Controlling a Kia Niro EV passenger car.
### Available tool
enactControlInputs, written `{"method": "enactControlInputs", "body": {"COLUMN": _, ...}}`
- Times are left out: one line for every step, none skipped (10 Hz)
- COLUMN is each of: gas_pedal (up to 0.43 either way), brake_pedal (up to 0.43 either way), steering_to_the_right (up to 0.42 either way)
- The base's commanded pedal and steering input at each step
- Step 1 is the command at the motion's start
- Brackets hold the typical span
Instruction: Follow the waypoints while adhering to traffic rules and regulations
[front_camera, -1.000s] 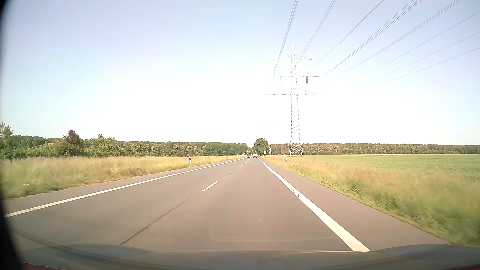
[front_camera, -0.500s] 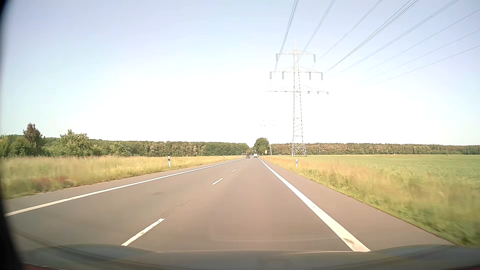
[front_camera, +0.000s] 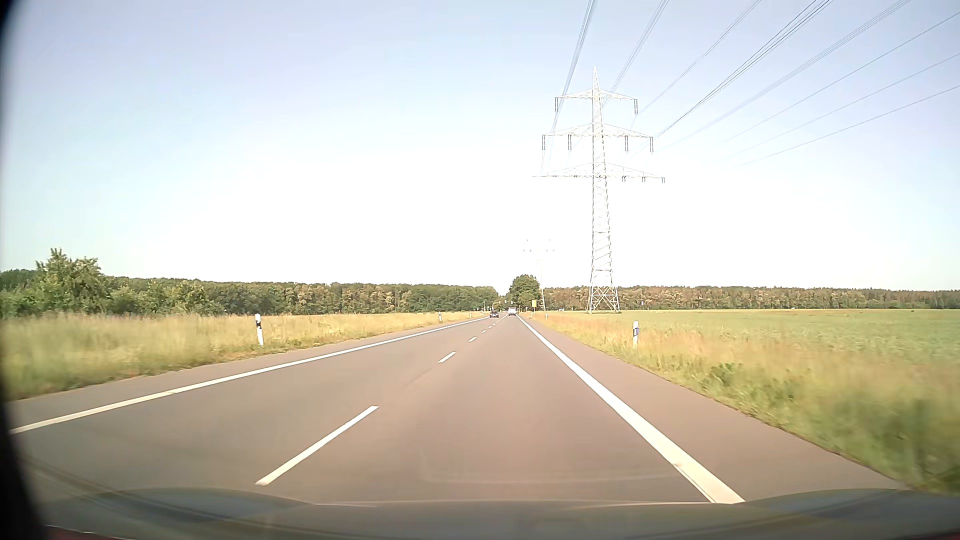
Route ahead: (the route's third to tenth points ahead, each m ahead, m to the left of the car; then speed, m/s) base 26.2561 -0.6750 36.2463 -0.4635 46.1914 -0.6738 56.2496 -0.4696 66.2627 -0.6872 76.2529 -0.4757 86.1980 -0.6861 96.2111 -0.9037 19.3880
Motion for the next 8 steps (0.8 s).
{"method": "enactControlInputs", "body": {"gas_pedal": 0.157, "brake_pedal": 0.024, "steering_to_the_right": 0.0}}
{"method": "enactControlInputs", "body": {"gas_pedal": 0.157, "brake_pedal": 0.03, "steering_to_the_right": 0.0}}
{"method": "enactControlInputs", "body": {"gas_pedal": 0.157, "brake_pedal": 0.03, "steering_to_the_right": 0.0}}
{"method": "enactControlInputs", "body": {"gas_pedal": 0.157, "brake_pedal": 0.03, "steering_to_the_right": 0.0}}
{"method": "enactControlInputs", "body": {"gas_pedal": 0.157, "brake_pedal": 0.03, "steering_to_the_right": 0.0}}
{"method": "enactControlInputs", "body": {"gas_pedal": 0.157, "brake_pedal": 0.03, "steering_to_the_right": 0.0}}
{"method": "enactControlInputs", "body": {"gas_pedal": 0.157, "brake_pedal": 0.03, "steering_to_the_right": 0.0}}
{"method": "enactControlInputs", "body": {"gas_pedal": 0.157, "brake_pedal": 0.03, "steering_to_the_right": 0.0}}
